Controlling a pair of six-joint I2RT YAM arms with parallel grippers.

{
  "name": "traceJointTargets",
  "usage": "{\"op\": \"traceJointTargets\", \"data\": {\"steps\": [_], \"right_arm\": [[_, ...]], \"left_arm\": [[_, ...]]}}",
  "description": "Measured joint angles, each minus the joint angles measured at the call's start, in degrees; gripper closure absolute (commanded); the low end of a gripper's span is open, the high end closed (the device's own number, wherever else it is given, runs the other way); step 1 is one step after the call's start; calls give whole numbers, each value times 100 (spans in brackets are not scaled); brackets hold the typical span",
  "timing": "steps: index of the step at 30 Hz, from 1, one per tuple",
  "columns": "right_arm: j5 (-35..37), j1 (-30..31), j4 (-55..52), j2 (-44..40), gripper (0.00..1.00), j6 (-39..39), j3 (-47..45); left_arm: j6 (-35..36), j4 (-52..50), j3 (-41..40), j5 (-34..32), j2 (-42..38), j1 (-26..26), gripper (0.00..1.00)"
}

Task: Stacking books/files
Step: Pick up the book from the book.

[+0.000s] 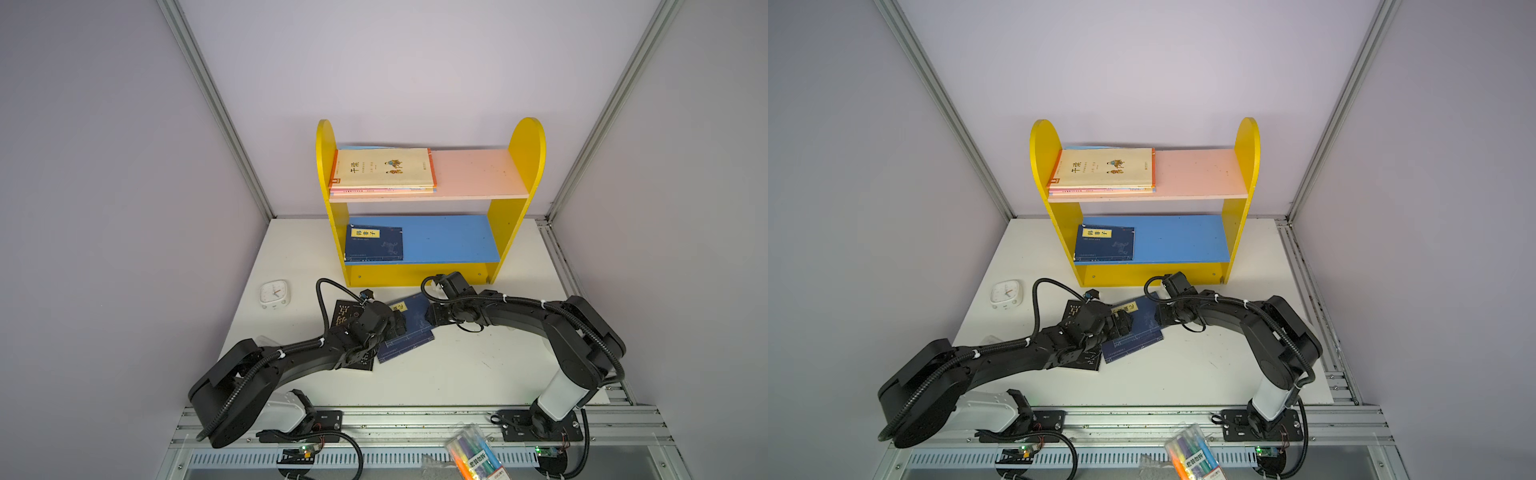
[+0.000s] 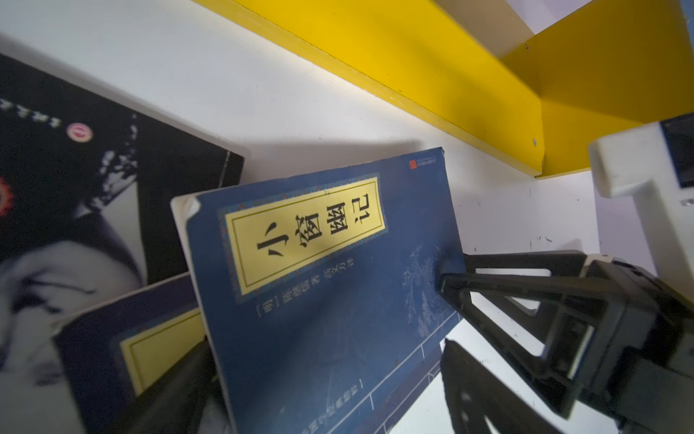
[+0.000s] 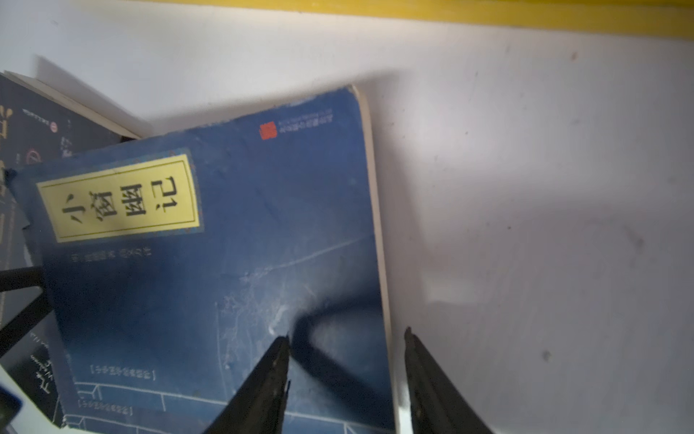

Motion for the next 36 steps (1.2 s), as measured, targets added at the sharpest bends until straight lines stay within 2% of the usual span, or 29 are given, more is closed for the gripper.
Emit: {"op": "traceJointTargets", "data": {"steps": [6,17,27,31,36], "right_arm": [[-70,-13,72,179,57,33,103],[-111,-33,271,337,58,48,192],[-245,-35,404,470,58,42,280],[-245,-35,415,468,58,42,273],[-245,-35,448,466,58,44,254]], "left_arm": [[2,240,-105,11,0,0,3],[-15,804,-444,-105,-114,7,5],[4,699,-645,-83,-721,15,10],[15,739,-664,-90,-903,15,15],[48,741,-667,-151,-944,17,31]]}}
